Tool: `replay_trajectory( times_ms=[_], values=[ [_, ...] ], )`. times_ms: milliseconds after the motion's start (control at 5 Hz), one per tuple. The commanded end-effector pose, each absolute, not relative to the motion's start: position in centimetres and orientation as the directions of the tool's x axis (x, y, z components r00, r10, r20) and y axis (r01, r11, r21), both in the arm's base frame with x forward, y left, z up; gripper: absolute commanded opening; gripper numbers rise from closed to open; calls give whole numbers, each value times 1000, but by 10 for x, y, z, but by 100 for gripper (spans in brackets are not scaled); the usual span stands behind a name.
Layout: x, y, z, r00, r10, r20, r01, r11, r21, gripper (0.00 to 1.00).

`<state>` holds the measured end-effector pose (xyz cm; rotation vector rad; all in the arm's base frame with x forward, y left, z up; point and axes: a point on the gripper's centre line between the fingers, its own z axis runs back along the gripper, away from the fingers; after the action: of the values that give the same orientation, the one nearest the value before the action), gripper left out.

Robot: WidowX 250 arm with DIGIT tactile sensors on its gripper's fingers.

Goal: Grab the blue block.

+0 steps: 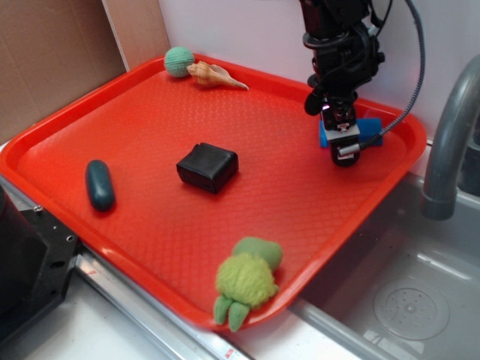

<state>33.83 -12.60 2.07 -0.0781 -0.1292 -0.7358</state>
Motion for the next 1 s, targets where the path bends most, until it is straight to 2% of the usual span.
replay_trajectory(
  times_ms=[0,200,400,600,800],
  values=[
    [309,-110,96,794,-577,194,575,815,71,0],
    [279,-88,123,864,-470,178,463,883,79,0],
    [247,-57,141,955,-263,140,257,965,57,0],
    [217,-30,149,998,-21,64,16,997,71,0],
    [199,-21,152,988,149,34,-152,985,80,0]
  ],
)
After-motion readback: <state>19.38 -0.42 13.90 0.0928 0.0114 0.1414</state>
